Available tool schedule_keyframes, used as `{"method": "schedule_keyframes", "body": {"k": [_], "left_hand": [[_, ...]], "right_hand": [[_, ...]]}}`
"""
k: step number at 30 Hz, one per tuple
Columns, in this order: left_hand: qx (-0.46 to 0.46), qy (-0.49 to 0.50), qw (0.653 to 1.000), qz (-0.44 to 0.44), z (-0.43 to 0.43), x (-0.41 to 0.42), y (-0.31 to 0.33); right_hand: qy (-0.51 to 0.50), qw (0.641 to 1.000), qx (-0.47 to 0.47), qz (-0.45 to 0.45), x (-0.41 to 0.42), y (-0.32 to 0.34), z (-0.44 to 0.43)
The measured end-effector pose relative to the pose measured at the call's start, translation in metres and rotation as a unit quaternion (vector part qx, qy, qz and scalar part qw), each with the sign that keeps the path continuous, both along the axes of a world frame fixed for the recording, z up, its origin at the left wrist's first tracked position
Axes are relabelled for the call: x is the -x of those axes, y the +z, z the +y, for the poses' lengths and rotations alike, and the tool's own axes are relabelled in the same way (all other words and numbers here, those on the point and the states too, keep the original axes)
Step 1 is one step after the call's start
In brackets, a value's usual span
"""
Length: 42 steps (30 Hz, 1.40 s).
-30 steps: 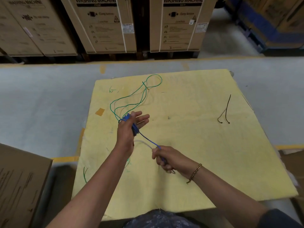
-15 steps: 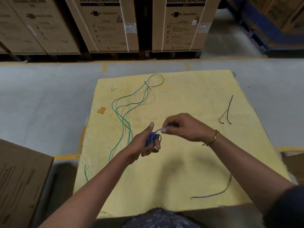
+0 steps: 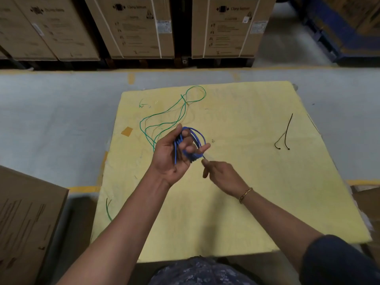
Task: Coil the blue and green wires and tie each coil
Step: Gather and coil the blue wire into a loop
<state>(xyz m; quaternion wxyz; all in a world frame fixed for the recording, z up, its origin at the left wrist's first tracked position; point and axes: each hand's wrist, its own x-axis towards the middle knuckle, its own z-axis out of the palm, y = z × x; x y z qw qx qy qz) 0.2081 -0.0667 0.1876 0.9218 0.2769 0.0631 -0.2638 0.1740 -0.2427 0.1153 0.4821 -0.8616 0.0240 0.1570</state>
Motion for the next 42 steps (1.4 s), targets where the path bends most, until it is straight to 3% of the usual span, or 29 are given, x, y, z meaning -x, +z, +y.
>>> {"method": "schedule_keyframes", "body": {"k": [3, 5, 7, 9, 13, 14, 16, 18, 21, 25, 28, 31, 35, 39, 42], "left_hand": [[-0.106, 0.025, 0.991, -0.074, -0.006, -0.009, -0.003], [-0.237, 0.010, 0.963, -0.132, -0.010, -0.010, -0.011], [-0.403, -0.033, 0.893, -0.195, -0.009, -0.009, -0.021], [-0.545, -0.092, 0.792, -0.259, -0.005, -0.006, -0.034], [-0.684, -0.190, 0.632, -0.312, 0.012, -0.003, -0.051], [-0.702, -0.206, 0.607, -0.311, 0.015, -0.001, -0.051], [-0.717, -0.219, 0.594, -0.293, 0.021, 0.003, -0.050], [-0.711, -0.233, 0.610, -0.259, 0.026, 0.005, -0.051], [-0.624, -0.284, 0.706, -0.179, 0.031, 0.008, -0.053], [-0.341, -0.317, 0.881, -0.077, 0.027, 0.019, -0.042], [-0.154, -0.295, 0.942, -0.044, 0.022, 0.024, -0.031], [-0.076, -0.216, 0.973, -0.003, 0.014, 0.023, -0.024], [-0.080, -0.068, 0.994, 0.038, 0.006, 0.015, -0.021], [-0.225, 0.020, 0.974, -0.006, -0.002, 0.009, -0.028], [-0.382, -0.040, 0.919, -0.092, -0.007, 0.013, -0.037]], "right_hand": [[0.051, 0.997, 0.056, 0.004, 0.017, -0.017, 0.011], [0.085, 0.994, 0.070, 0.018, 0.022, -0.020, 0.018], [0.116, 0.989, 0.088, 0.022, 0.023, -0.019, 0.023], [0.133, 0.985, 0.107, 0.016, 0.021, -0.013, 0.024], [0.136, 0.985, 0.108, 0.011, 0.015, 0.002, 0.012], [0.141, 0.983, 0.113, 0.003, 0.012, 0.007, 0.007], [0.152, 0.980, 0.127, -0.020, 0.005, 0.018, -0.003], [0.164, 0.978, 0.124, -0.041, -0.005, 0.031, -0.014], [0.171, 0.975, 0.114, -0.080, -0.020, 0.055, -0.030], [0.102, 0.985, 0.080, -0.113, -0.034, 0.066, -0.044], [0.068, 0.993, 0.046, -0.086, -0.031, 0.054, -0.037], [0.044, 0.997, 0.016, -0.060, -0.015, 0.029, -0.022], [0.065, 0.996, 0.032, 0.051, 0.010, 0.003, -0.003], [0.138, 0.973, -0.011, 0.183, 0.030, 0.000, 0.009], [0.190, 0.946, -0.027, 0.261, 0.032, 0.016, 0.019]]}}
